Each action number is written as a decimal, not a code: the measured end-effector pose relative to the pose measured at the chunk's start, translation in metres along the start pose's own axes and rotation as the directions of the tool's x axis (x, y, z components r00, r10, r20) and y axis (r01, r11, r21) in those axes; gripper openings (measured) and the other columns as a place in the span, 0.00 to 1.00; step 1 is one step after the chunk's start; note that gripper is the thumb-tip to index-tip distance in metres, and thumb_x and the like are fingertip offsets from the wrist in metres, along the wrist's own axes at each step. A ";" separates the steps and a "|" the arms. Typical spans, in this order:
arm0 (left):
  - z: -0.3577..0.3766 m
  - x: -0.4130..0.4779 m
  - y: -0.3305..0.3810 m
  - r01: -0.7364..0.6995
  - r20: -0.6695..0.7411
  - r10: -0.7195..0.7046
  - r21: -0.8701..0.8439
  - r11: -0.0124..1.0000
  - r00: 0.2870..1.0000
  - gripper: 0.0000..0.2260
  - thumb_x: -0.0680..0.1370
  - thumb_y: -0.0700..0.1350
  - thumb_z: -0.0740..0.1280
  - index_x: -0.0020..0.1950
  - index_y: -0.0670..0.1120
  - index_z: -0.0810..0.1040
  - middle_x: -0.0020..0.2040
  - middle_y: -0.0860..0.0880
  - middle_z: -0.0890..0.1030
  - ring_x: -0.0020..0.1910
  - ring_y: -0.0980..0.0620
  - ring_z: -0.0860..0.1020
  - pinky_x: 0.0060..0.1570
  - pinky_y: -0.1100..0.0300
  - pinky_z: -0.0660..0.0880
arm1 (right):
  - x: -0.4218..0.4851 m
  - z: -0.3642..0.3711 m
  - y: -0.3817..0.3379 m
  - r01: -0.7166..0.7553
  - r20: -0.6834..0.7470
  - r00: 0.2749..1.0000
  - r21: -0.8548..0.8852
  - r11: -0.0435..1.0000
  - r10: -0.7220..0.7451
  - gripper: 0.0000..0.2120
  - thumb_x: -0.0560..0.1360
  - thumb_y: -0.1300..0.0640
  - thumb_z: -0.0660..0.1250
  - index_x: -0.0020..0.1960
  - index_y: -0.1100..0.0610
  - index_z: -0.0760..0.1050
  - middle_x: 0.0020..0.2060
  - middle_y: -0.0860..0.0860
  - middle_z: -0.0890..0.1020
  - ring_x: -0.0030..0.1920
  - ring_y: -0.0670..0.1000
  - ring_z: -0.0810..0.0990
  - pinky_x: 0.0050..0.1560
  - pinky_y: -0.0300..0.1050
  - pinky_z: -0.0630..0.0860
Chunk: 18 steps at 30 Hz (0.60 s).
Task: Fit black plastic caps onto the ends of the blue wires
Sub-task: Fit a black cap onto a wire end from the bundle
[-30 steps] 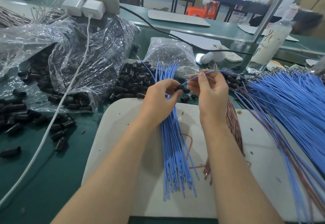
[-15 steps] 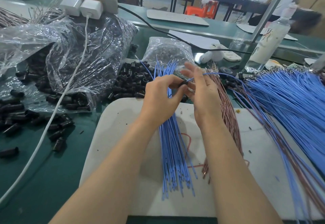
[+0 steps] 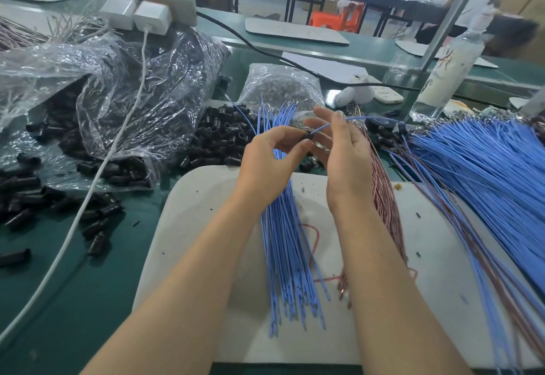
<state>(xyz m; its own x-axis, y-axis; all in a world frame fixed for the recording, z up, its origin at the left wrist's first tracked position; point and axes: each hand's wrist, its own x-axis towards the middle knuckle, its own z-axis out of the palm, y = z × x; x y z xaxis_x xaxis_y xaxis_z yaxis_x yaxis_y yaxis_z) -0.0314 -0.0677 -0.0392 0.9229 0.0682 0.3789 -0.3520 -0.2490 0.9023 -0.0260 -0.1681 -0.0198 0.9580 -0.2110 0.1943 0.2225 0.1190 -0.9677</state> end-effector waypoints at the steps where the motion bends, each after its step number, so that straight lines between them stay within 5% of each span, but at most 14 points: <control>1: 0.000 -0.001 0.000 -0.024 -0.003 0.024 0.024 0.999 1.000 0.04 0.76 0.42 0.69 0.46 0.51 0.80 0.38 0.61 0.80 0.39 0.69 0.76 0.43 0.77 0.68 | 0.000 -0.001 0.000 -0.007 0.018 1.000 -0.010 1.000 0.008 0.14 0.83 0.55 0.55 0.49 0.52 0.80 0.44 0.51 0.83 0.45 0.48 0.81 0.53 0.49 0.78; 4: -0.001 -0.001 0.004 -0.087 -0.030 0.090 0.088 0.992 0.996 0.04 0.76 0.42 0.69 0.49 0.49 0.81 0.39 0.63 0.78 0.41 0.65 0.76 0.46 0.73 0.69 | 0.000 -0.003 -0.004 -0.038 0.116 0.992 -0.018 0.999 0.040 0.15 0.82 0.56 0.56 0.49 0.53 0.81 0.45 0.50 0.83 0.46 0.49 0.81 0.53 0.46 0.78; 9: 0.000 -0.004 0.012 -0.281 -0.094 0.325 0.322 0.904 0.941 0.07 0.76 0.44 0.68 0.52 0.46 0.82 0.44 0.58 0.80 0.46 0.49 0.77 0.53 0.50 0.71 | -0.001 -0.005 -0.011 0.054 0.095 0.994 0.001 0.999 -0.054 0.15 0.82 0.57 0.56 0.50 0.59 0.81 0.43 0.52 0.84 0.43 0.46 0.82 0.45 0.37 0.77; 13: 0.001 -0.007 0.016 -0.383 -0.133 0.470 0.408 0.829 0.873 0.07 0.77 0.42 0.66 0.53 0.44 0.81 0.45 0.53 0.81 0.45 0.50 0.76 0.51 0.53 0.70 | -0.008 0.001 -0.013 0.117 0.172 0.979 -0.054 0.992 -0.106 0.13 0.82 0.57 0.57 0.57 0.56 0.79 0.45 0.50 0.83 0.46 0.44 0.81 0.48 0.36 0.76; 16: 0.002 -0.007 0.022 -0.333 -0.231 0.363 0.160 0.929 0.903 0.05 0.77 0.40 0.66 0.51 0.44 0.80 0.42 0.54 0.80 0.40 0.57 0.76 0.44 0.62 0.73 | -0.013 0.004 -0.014 0.098 0.307 0.949 -0.091 0.991 -0.066 0.20 0.80 0.46 0.57 0.71 0.48 0.67 0.58 0.51 0.80 0.58 0.47 0.80 0.61 0.46 0.76; 18: -0.004 -0.002 0.023 -0.157 -0.294 0.106 -0.154 0.976 0.950 0.03 0.78 0.41 0.66 0.49 0.46 0.80 0.39 0.53 0.81 0.36 0.56 0.77 0.38 0.61 0.74 | -0.018 0.007 -0.015 0.104 0.364 0.931 -0.204 0.973 -0.024 0.22 0.80 0.47 0.58 0.72 0.51 0.63 0.46 0.50 0.83 0.46 0.48 0.83 0.52 0.46 0.80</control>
<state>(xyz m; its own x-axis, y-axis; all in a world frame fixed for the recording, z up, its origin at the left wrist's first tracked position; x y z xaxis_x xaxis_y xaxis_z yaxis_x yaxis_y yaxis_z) -0.0421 -0.0699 -0.0182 0.7934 0.3227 0.5161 -0.5119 -0.1049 0.8526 -0.0457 -0.1589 -0.0073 0.9526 0.1537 0.2625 0.2797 -0.1039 -0.9544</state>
